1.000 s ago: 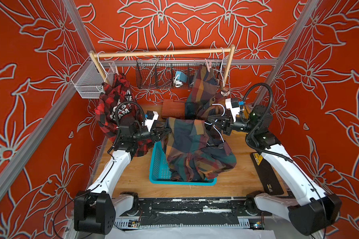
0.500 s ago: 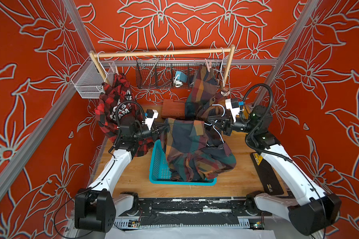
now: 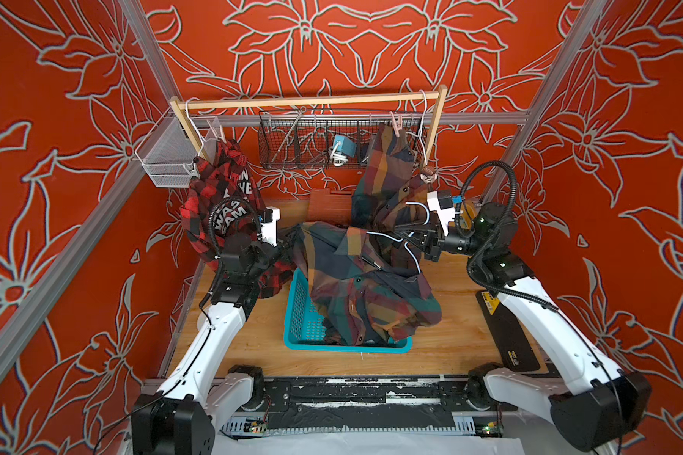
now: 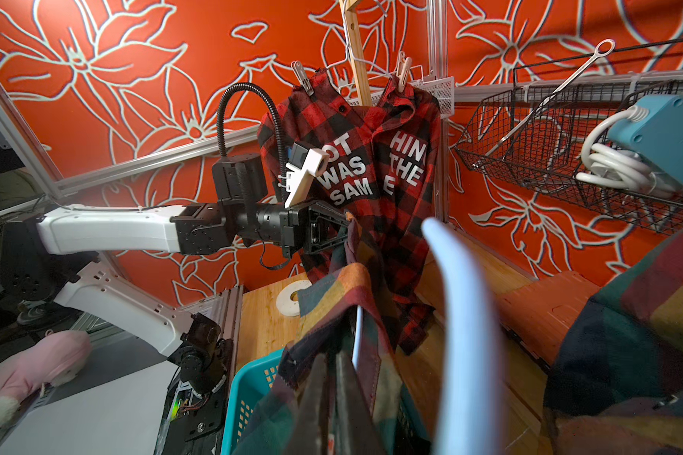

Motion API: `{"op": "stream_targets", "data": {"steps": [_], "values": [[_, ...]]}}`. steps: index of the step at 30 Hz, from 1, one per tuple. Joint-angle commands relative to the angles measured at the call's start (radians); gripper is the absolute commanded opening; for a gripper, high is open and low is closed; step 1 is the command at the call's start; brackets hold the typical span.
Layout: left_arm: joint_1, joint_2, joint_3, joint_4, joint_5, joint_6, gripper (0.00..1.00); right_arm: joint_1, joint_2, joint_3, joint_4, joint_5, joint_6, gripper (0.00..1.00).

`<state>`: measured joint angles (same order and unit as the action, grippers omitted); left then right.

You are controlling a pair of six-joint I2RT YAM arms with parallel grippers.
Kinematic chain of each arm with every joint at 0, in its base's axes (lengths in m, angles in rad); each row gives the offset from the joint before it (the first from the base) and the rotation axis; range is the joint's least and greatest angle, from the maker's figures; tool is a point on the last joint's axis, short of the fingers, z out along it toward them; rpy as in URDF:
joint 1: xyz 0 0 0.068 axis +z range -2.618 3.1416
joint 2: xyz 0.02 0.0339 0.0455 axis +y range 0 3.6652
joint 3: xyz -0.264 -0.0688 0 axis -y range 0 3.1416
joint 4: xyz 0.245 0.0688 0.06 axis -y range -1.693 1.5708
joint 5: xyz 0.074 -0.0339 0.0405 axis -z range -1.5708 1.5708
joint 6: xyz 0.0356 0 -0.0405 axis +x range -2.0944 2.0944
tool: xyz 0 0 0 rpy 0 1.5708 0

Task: Remove the clothespins securing long-sleeve shirts to the hanger
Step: Remove the long-sleeve shirt from the hanger.

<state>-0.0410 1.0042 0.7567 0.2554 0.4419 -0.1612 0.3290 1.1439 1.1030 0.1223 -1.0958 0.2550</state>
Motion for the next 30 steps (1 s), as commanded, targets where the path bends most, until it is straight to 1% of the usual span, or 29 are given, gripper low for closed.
{"op": "stream_targets", "data": {"steps": [1,4,6,10,15,19,23,25,27,28,29,30], "values": [[0.011,-0.008,0.002,-0.057,-0.205,-0.079,0.0,-0.004,-0.03,-0.005,-0.001,-0.012,-0.02,0.0],[0.014,0.007,0.034,-0.152,-0.314,-0.116,0.0,-0.005,-0.033,-0.003,-0.011,-0.016,-0.027,0.0],[0.027,0.027,0.064,-0.209,-0.345,-0.134,0.0,-0.005,-0.035,-0.005,-0.018,-0.018,-0.031,0.0],[0.038,0.04,0.069,-0.24,-0.348,-0.169,0.0,-0.005,-0.045,-0.008,-0.042,-0.018,-0.046,0.0],[0.043,0.076,0.082,-0.283,-0.378,-0.167,0.0,-0.011,-0.073,-0.026,-0.063,-0.035,-0.06,0.0],[0.062,0.111,0.108,-0.292,-0.371,-0.17,0.0,-0.03,-0.103,-0.045,-0.121,-0.052,-0.091,0.0],[0.07,0.135,0.128,-0.277,-0.314,-0.152,0.0,-0.041,-0.125,-0.073,-0.122,-0.066,-0.088,0.0],[0.071,0.123,0.119,-0.239,-0.238,-0.12,0.0,-0.042,-0.125,-0.07,-0.129,-0.073,-0.093,0.0],[0.07,0.091,0.096,-0.166,-0.118,-0.073,0.0,-0.042,-0.12,-0.06,-0.157,-0.072,-0.116,0.0],[0.069,0.075,0.091,-0.142,-0.066,-0.059,0.04,-0.042,-0.113,-0.053,-0.168,-0.07,-0.125,0.0],[0.069,0.058,0.087,-0.118,-0.001,-0.033,0.21,-0.042,-0.106,-0.047,-0.171,-0.075,-0.13,0.0],[0.068,0.043,0.083,-0.099,0.055,-0.01,0.44,-0.041,-0.095,-0.043,-0.166,-0.082,-0.131,0.0]]}}
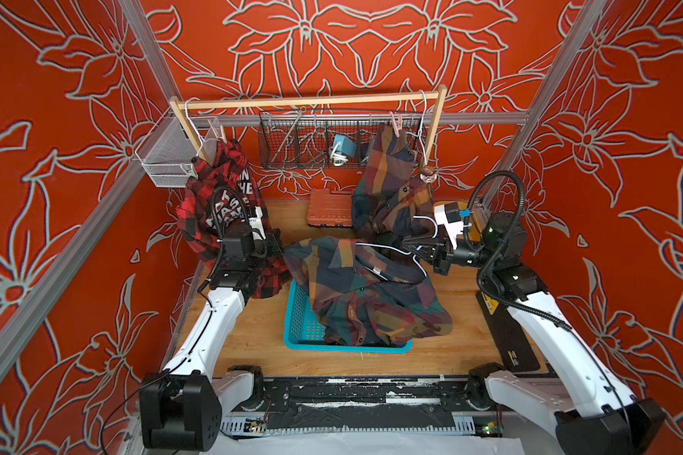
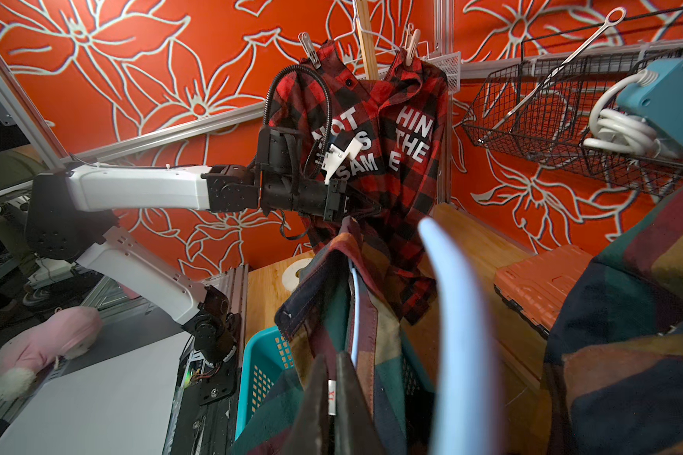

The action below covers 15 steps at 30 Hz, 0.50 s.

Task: Remove the clothespins securing long-sleeve shirts to the hanger
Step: Remove the long-sleeve shirt from the hanger.

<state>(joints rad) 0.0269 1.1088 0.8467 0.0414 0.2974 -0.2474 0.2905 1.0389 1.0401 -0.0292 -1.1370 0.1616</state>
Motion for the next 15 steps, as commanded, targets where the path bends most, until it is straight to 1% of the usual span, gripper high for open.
{"op": "stream_targets", "data": {"steps": [1,2,3,5,7,8,10,15], "values": [[-0.001,-0.07,-0.009,0.127,0.25,0.094,0.6,-0.004,0.017,0.025,-0.01,-0.047,-0.038,0.0],[-0.001,-0.077,-0.008,0.13,0.292,0.116,0.69,-0.005,0.029,0.031,0.001,-0.061,-0.035,0.0],[-0.001,-0.083,-0.01,0.135,0.333,0.133,0.73,-0.006,0.043,0.042,0.011,-0.08,-0.028,0.0],[-0.001,-0.1,-0.03,0.166,0.414,0.161,0.76,-0.011,0.065,0.077,-0.005,-0.117,-0.033,0.0],[-0.002,-0.112,-0.056,0.214,0.485,0.157,0.77,-0.02,0.086,0.118,-0.032,-0.141,-0.047,0.0],[-0.002,-0.139,-0.07,0.231,0.516,0.157,0.77,-0.027,0.097,0.139,-0.047,-0.163,-0.055,0.0],[-0.002,-0.161,-0.09,0.248,0.562,0.167,0.77,-0.042,0.108,0.173,-0.07,-0.196,-0.067,0.0],[-0.005,-0.17,-0.109,0.246,0.592,0.197,0.77,-0.078,0.102,0.166,-0.005,-0.239,-0.024,0.0]]}}
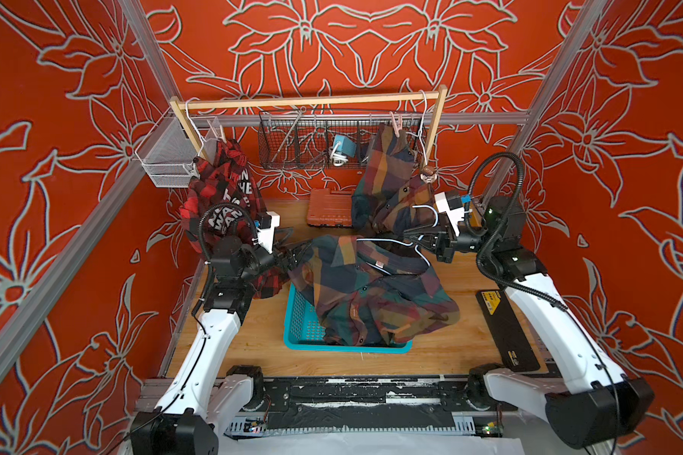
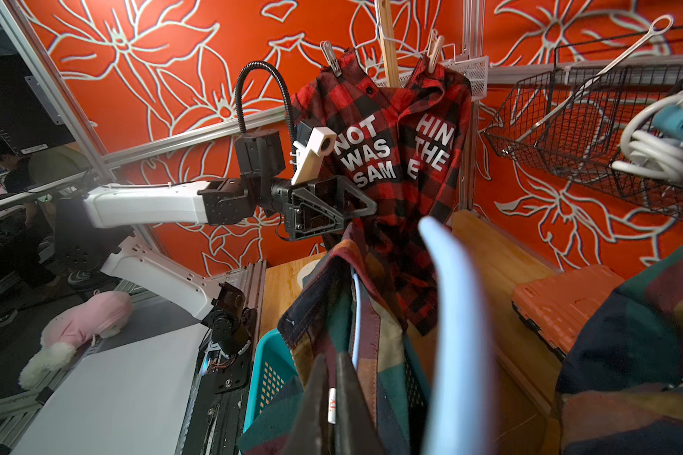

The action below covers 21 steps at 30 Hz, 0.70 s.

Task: Remove the clothespins securing long-sleeve shirts to the hanger
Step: Remove the long-sleeve shirt from the hanger.

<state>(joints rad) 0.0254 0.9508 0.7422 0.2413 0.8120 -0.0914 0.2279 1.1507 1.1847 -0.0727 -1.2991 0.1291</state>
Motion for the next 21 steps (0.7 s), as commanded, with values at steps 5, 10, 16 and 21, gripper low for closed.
{"op": "stream_targets", "data": {"steps": [5,10,16,21], "values": [[-0.005,-0.007,-0.023,0.078,0.101,0.041,0.72,-0.019,-0.015,0.012,0.074,-0.1,0.032,0.0],[-0.008,0.002,-0.043,0.127,0.134,0.025,0.67,-0.019,-0.014,0.01,0.098,-0.114,0.047,0.0],[-0.028,0.03,-0.026,0.14,0.188,0.038,0.57,-0.019,-0.011,0.002,0.123,-0.122,0.062,0.0],[-0.038,0.065,-0.023,0.122,0.204,0.061,0.21,-0.019,-0.01,0.004,0.128,-0.123,0.062,0.0]]}}
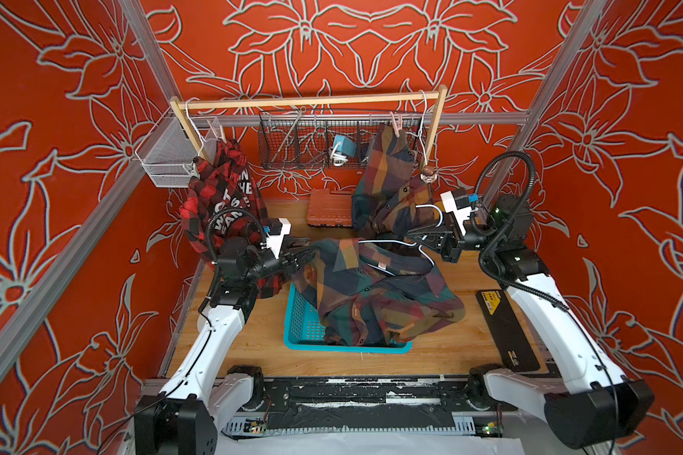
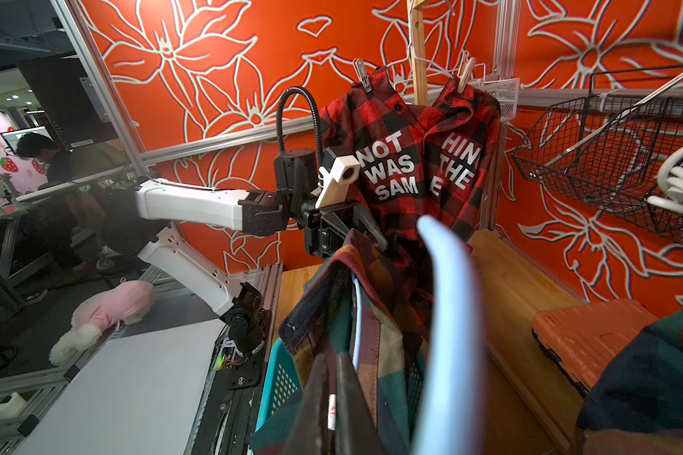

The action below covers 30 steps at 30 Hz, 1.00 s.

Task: Remove the clothespins securing long-sleeve shirts to the hanger
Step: Remove the long-sleeve shirt from the hanger.

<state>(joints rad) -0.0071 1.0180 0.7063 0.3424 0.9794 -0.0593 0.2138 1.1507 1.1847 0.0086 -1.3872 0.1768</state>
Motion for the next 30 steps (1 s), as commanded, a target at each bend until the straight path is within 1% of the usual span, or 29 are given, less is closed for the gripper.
{"op": "stream_targets", "data": {"steps": [1,2,3,6,8,9,16,17,20,24,30], "values": [[-0.007,-0.005,0.01,0.023,0.032,0.03,0.13,-0.005,-0.008,0.004,0.047,-0.036,0.014,0.0],[-0.007,-0.007,0.009,0.024,0.031,0.03,0.04,-0.005,-0.004,0.006,0.05,-0.037,0.017,0.0],[-0.007,-0.008,0.01,0.024,0.03,0.031,0.0,-0.005,-0.004,0.004,0.055,-0.036,0.02,0.0],[-0.006,-0.013,0.014,0.021,0.006,0.032,0.0,-0.005,-0.002,0.003,0.06,-0.035,0.028,0.0],[-0.007,-0.017,0.012,0.02,-0.05,0.025,0.0,-0.004,-0.005,-0.001,0.058,-0.029,0.026,0.0],[-0.007,-0.022,0.011,0.018,-0.085,0.019,0.0,-0.004,-0.005,-0.003,0.055,-0.027,0.024,0.0],[-0.007,-0.022,0.019,-0.054,-0.437,-0.078,0.0,-0.005,0.008,-0.002,0.044,-0.014,0.023,0.0],[-0.006,-0.057,0.017,-0.073,-0.478,-0.088,0.0,-0.004,0.009,0.0,0.039,-0.014,0.019,0.0],[-0.005,-0.079,-0.006,-0.123,-0.603,-0.127,0.0,-0.006,0.009,0.003,0.022,-0.01,0.006,0.0],[-0.002,-0.074,-0.018,-0.184,-0.667,-0.152,0.0,-0.007,0.009,0.003,0.019,-0.012,0.003,0.0],[0.002,-0.078,-0.058,-0.214,-0.679,-0.198,0.0,-0.012,-0.004,0.003,-0.027,-0.004,-0.033,0.0]]}}
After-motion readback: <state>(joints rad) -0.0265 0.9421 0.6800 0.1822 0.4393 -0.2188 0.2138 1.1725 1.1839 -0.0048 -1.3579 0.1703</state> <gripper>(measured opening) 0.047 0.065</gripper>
